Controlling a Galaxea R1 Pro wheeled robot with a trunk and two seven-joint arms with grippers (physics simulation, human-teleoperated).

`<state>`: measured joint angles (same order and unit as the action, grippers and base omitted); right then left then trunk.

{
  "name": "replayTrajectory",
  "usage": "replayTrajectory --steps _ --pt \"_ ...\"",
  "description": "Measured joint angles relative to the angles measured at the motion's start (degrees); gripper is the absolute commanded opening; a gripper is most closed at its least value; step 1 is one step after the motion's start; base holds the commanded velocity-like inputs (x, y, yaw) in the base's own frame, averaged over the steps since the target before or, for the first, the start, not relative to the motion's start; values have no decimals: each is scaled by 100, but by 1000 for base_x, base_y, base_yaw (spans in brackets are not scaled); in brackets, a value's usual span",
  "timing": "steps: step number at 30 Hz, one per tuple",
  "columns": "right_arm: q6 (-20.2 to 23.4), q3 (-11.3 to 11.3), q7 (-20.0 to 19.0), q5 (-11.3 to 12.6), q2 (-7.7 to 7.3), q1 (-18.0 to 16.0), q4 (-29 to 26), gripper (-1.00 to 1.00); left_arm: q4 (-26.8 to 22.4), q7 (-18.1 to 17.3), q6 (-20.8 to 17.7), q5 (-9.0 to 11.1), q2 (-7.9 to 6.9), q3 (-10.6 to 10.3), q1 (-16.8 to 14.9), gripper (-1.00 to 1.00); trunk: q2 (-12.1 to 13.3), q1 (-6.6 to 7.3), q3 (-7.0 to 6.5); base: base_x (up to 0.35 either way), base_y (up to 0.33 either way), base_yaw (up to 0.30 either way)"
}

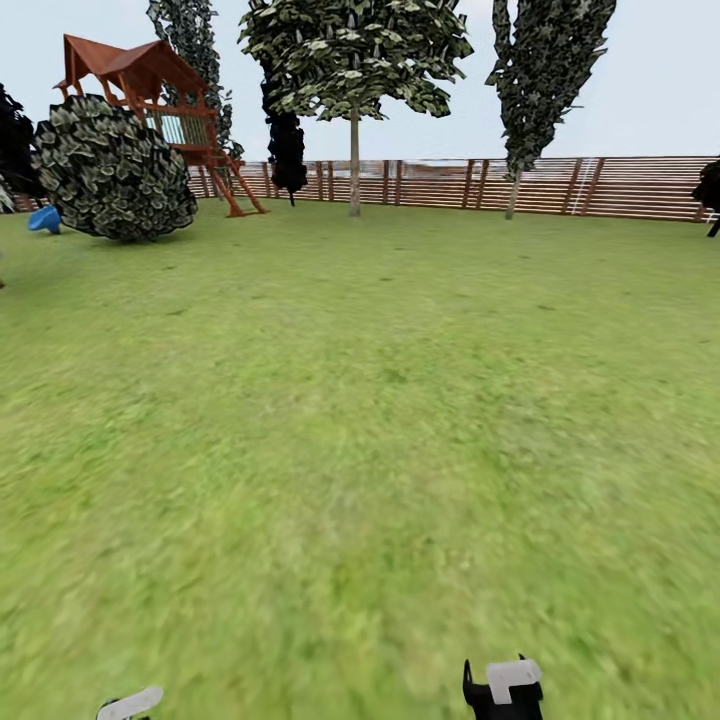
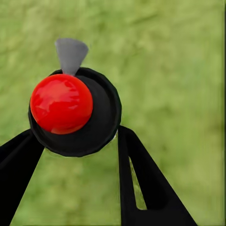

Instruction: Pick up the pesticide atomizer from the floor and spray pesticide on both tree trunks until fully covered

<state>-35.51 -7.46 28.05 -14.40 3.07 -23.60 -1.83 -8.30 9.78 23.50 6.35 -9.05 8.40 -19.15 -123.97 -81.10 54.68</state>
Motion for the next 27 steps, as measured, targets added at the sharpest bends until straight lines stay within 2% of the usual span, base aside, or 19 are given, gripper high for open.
replayTrajectory --steps 27 --pt "0 9 0 -8 -44 0 0 100 0 -3 0 0 6 0 2 -100 0 0 0 338 0 0"
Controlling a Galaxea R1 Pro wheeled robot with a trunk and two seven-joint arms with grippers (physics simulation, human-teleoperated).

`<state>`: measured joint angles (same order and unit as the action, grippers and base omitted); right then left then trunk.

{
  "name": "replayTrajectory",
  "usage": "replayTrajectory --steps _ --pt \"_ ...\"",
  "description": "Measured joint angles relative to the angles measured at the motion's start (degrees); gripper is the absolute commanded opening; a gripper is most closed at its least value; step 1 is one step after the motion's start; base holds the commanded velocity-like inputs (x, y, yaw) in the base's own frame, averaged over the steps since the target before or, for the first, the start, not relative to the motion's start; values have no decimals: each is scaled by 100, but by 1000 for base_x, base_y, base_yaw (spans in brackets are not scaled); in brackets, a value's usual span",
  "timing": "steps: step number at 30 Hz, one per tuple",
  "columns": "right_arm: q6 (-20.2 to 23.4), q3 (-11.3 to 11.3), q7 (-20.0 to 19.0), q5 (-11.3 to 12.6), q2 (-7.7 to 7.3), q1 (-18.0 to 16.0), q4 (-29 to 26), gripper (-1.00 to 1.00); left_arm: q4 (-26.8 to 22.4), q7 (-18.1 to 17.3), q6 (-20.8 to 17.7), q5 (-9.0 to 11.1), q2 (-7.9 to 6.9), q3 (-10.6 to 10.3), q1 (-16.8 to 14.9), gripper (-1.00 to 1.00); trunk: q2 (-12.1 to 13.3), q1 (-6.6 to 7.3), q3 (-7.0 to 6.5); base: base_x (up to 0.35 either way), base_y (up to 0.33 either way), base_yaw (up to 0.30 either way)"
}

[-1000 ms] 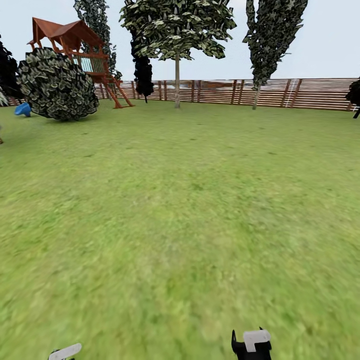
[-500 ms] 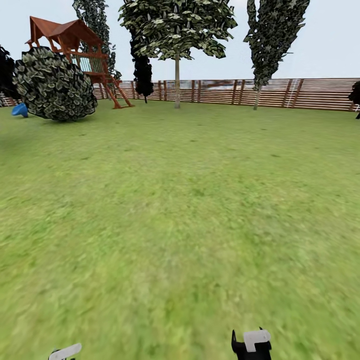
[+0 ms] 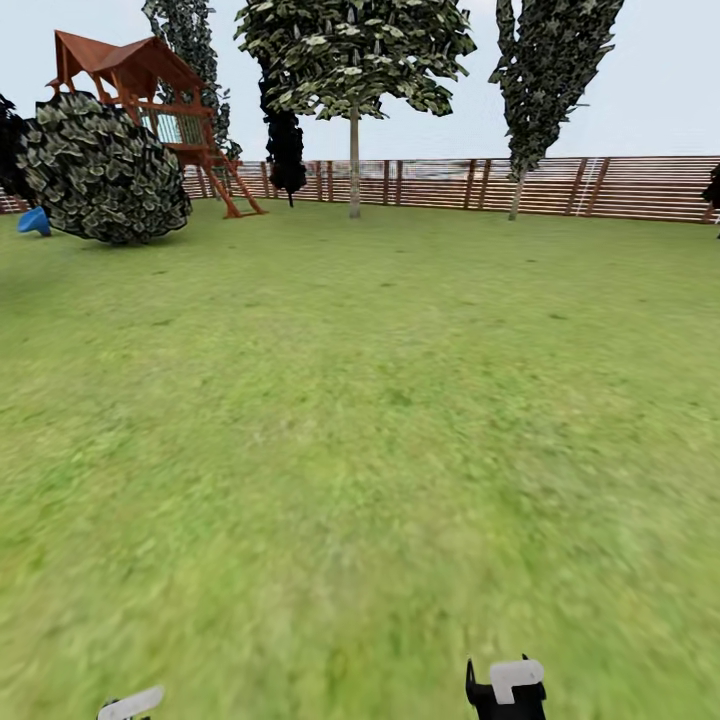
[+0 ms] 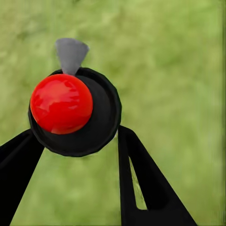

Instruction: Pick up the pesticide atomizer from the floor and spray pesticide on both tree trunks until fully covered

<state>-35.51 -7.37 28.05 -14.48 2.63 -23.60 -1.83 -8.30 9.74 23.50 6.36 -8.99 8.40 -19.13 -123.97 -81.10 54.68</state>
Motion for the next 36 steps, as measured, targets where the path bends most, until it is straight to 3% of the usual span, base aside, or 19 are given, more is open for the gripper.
replayTrajectory --steps 36 --pt "0 0 9 23 14 0 -3 100 0 -2 6 0 1 0 -1 -100 0 0 0 338 0 0"
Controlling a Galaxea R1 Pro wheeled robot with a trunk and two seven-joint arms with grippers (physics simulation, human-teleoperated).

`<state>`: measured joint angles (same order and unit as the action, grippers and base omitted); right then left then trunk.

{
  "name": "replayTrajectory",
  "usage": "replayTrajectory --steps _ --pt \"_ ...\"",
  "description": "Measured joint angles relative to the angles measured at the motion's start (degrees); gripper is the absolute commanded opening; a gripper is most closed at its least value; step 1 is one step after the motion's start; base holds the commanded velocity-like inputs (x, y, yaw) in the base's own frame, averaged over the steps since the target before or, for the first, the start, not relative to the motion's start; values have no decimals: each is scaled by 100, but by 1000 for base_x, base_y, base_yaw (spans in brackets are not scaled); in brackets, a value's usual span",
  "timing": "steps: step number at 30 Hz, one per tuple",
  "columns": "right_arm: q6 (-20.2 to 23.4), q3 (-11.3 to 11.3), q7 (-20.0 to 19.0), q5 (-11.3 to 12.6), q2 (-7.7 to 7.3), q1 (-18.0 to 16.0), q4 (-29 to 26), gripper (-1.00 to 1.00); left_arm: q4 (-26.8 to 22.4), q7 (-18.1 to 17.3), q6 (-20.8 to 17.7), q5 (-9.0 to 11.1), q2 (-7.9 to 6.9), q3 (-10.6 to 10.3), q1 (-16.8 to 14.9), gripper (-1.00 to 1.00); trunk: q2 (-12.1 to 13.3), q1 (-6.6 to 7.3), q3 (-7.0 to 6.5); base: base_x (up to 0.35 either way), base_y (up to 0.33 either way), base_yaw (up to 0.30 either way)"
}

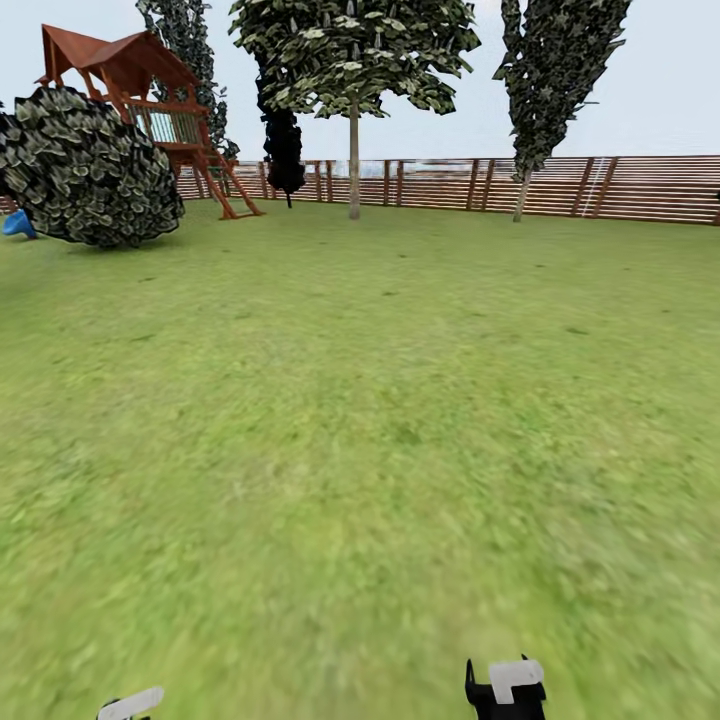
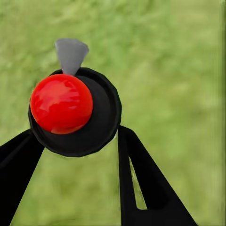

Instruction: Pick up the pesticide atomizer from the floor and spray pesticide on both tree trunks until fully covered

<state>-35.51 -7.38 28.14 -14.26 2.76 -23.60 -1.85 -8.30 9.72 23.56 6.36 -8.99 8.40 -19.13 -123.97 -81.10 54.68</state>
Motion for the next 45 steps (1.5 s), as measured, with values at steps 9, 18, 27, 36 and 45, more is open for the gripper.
replayTrajectory --steps 9,18,27,36,45 --pt "0 0 0 -4 2 0 2 100 0 -1 2 -1 0 -1 -3 -100 0 0 0 338 0 0" --pt "0 0 0 -4 -1 0 3 100 0 -1 2 0 -3 0 0 -100 0 0 0 338 0 0" --pt "0 -1 0 -5 11 0 3 100 0 3 -6 0 -6 1 -1 -100 0 0 0 338 0 0" --pt "0 0 -7 2 24 0 3 100 0 3 -7 0 -13 7 -1 -100 0 0 0 338 0 0" --pt "0 0 -9 4 30 0 -6 100 0 -3 -6 0 -21 8 1 -100 0 0 0 338 0 0"
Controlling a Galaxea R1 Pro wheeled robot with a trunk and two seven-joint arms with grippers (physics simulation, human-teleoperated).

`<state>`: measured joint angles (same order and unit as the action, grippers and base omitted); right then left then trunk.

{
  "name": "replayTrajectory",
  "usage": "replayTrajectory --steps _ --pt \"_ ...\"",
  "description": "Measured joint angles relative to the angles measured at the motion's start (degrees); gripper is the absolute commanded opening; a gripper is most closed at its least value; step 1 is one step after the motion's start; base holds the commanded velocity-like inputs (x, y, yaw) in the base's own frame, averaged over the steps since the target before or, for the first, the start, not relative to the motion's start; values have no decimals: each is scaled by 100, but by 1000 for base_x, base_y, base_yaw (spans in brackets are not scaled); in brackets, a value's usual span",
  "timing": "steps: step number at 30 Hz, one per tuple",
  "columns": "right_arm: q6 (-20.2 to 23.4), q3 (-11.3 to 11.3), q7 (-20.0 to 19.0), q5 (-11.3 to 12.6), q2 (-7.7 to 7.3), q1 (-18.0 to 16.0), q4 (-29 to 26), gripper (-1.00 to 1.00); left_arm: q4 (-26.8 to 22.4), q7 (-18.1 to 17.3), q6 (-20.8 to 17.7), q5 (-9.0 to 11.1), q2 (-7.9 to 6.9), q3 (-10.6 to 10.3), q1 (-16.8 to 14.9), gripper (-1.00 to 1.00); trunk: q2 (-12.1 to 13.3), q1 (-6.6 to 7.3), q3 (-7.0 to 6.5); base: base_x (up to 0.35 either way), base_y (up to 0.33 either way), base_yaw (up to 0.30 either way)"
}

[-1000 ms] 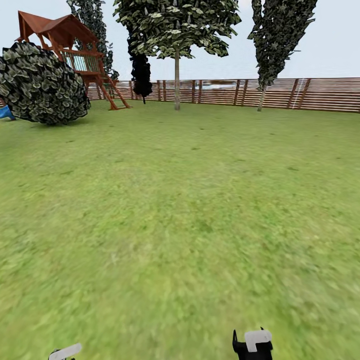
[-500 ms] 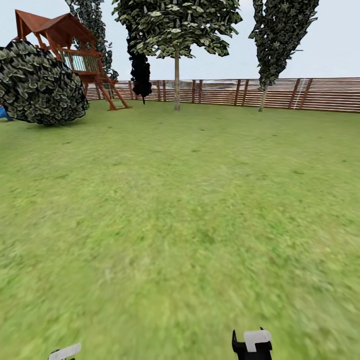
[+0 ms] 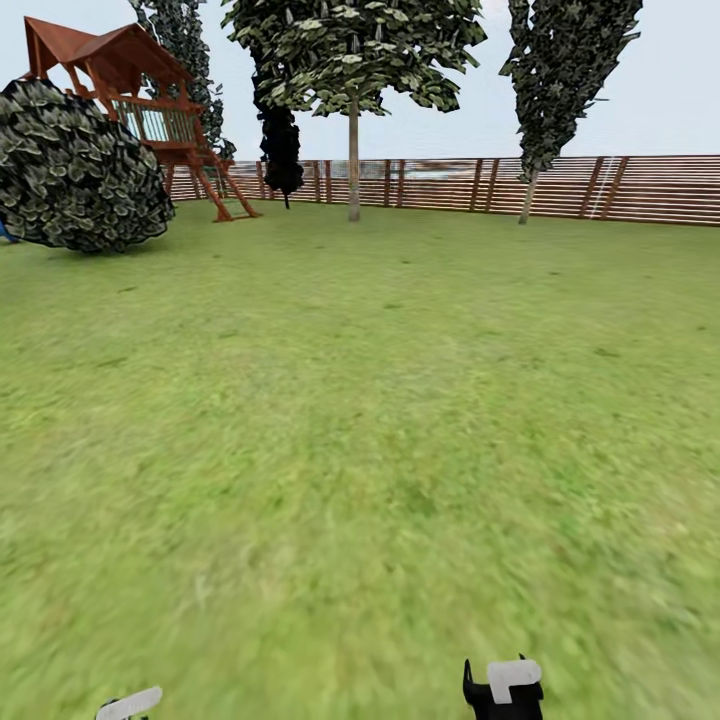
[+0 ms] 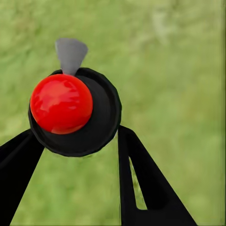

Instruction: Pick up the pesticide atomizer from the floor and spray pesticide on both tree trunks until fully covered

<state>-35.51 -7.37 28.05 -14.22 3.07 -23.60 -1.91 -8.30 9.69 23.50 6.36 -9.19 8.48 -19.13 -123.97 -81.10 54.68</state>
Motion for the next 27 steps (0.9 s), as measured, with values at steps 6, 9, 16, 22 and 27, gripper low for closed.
replayTrajectory --steps 6,9,16,22,27 --pt "0 6 1 0 -26 0 0 100 0 -5 0 -5 10 -9 -1 -100 0 0 0 340 0 0" --pt "0 8 4 0 -31 0 0 100 0 -7 -3 -7 14 -9 -2 -100 0 0 0 341 0 0" --pt "0 7 3 0 -27 0 3 100 0 -6 -7 -9 36 -8 0 -100 0 0 0 341 0 0" --pt "0 0 1 0 -26 0 5 100 0 -1 -9 -9 23 -8 0 -100 0 0 0 341 0 0" --pt "0 0 8 0 -26 0 8 100 0 -2 -5 -9 22 -8 0 -100 0 0 0 341 0 0"
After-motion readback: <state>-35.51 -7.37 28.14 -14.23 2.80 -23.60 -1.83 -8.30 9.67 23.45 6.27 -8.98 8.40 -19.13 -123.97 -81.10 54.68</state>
